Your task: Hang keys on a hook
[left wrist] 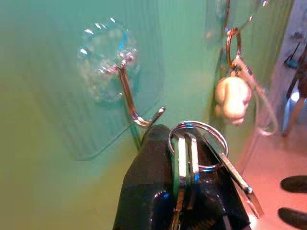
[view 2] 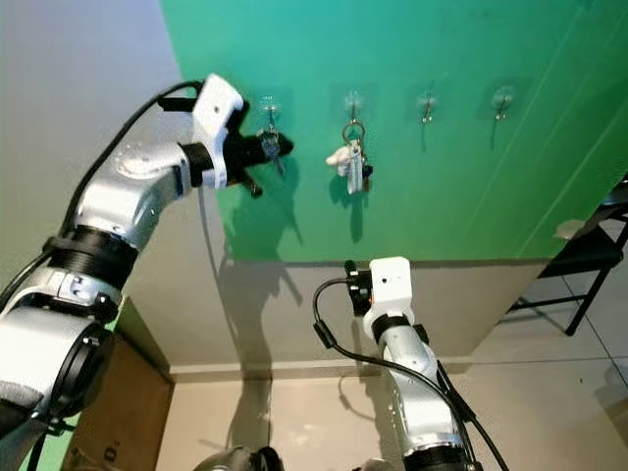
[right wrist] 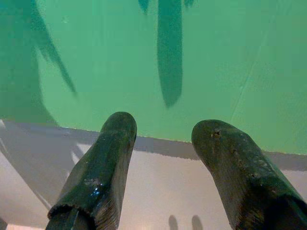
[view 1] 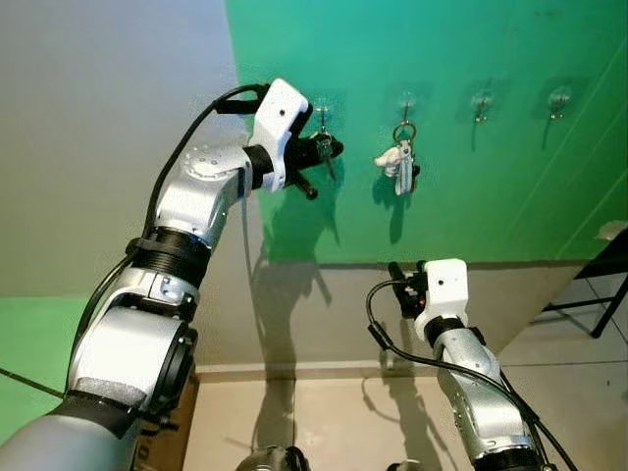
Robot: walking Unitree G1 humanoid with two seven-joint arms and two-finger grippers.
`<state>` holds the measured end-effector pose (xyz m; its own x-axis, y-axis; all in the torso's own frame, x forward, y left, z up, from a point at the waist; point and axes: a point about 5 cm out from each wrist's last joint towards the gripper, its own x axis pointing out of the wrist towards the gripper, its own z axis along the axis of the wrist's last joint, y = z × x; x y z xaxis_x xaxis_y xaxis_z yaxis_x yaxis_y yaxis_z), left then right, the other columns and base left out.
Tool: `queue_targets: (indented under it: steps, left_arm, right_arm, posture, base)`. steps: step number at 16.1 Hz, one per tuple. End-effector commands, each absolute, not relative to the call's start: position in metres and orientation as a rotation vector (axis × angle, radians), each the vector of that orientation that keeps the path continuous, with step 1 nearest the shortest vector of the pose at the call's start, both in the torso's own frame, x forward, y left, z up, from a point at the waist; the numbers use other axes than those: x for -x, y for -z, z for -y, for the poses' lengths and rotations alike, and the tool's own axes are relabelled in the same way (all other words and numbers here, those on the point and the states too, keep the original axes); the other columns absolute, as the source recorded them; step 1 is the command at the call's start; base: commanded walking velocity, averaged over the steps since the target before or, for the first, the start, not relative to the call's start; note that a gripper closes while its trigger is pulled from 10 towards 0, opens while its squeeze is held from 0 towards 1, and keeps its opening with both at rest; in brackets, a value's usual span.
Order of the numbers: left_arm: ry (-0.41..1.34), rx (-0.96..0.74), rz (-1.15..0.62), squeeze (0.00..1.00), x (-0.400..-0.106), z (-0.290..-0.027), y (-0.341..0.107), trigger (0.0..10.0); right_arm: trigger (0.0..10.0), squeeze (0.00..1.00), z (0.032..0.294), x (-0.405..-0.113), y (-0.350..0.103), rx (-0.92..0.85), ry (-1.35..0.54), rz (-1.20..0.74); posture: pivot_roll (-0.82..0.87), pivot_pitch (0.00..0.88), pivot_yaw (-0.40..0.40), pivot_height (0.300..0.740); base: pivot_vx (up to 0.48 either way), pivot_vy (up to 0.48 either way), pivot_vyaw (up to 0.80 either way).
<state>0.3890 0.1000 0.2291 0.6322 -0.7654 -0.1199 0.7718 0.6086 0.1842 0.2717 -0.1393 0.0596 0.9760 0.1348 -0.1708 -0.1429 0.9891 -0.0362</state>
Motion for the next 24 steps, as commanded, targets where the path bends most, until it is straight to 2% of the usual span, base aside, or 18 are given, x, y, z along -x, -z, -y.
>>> queue_targets:
  steps: [1, 10, 11, 15, 20, 24]
  left_arm:
    - [0.875, -0.294, 0.011, 0.00, -0.389, -0.103, -0.238, 10.0]
    - [0.826, -0.398, 0.047, 0.00, -0.390, -0.112, -0.233, 10.0]
    - [0.828, -0.393, 0.047, 1.00, -0.390, -0.112, -0.232, 10.0]
    - [0.810, -0.389, 0.091, 1.00, -0.390, -0.113, -0.237, 10.0]
    - [0.751, -0.406, 0.048, 1.00, -0.395, -0.122, -0.232, 10.0]
    - [0.774, -0.259, 0.035, 1.00, -0.395, -0.123, -0.237, 10.0]
  right_arm:
    - [10.0, 0.00, 0.137, -0.271, -0.063, 0.050, -0.151, -0.161]
    - [10.0, 0.00, 0.137, -0.272, -0.062, 0.049, -0.152, -0.162]
    - [10.0, 0.00, 0.137, -0.272, -0.062, 0.049, -0.152, -0.163]
    - [10.0, 0.00, 0.137, -0.272, -0.062, 0.050, -0.154, -0.163]
    - [10.0, 0.00, 0.136, -0.273, -0.062, 0.051, -0.159, -0.165]
    - [10.0, 0.00, 0.136, -0.273, -0.061, 0.054, -0.164, -0.166]
  posture:
    - [-0.14, 0.000, 0.087, 0.740]
    - [-0.14, 0.000, 0.089, 0.740]
    - [-0.14, 0.000, 0.091, 0.740]
    - [-0.14, 0.000, 0.089, 0.740]
    - [-0.14, 0.000, 0.084, 0.740]
    - [-0.13, 0.000, 0.083, 0.740]
  base:
    - [0.000, 0.000, 0.00]
    - [0.000, 0.000, 0.00]
    - [0.000, 0.000, 0.00]
    - [0.000, 0.000, 0.00]
    - [0.000, 0.000, 0.00]
    - [0.000, 0.000, 0.00]
